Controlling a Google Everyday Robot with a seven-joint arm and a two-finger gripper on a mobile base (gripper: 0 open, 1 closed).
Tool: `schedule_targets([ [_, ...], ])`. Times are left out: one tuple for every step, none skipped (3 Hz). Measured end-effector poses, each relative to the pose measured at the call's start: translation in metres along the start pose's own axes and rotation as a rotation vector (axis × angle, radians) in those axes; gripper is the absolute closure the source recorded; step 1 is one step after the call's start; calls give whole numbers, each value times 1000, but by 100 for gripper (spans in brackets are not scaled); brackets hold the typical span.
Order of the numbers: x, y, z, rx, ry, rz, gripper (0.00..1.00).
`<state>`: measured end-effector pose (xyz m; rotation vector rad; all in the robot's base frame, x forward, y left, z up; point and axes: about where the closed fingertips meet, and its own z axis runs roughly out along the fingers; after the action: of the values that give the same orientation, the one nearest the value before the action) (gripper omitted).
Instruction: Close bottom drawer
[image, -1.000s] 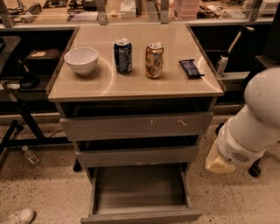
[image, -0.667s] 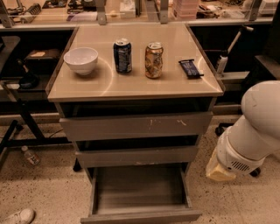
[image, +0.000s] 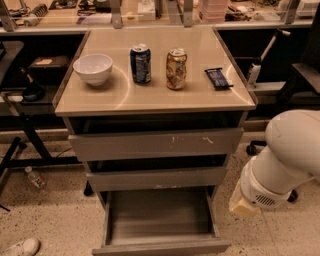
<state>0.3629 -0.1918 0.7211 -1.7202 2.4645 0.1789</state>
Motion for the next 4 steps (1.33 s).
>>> schedule_targets([
  [1, 10, 71, -71, 8, 34, 100],
  [3, 11, 146, -122, 11, 93, 100],
  [8, 11, 209, -166, 19, 144, 100],
  [8, 11, 209, -167, 19, 144, 100],
])
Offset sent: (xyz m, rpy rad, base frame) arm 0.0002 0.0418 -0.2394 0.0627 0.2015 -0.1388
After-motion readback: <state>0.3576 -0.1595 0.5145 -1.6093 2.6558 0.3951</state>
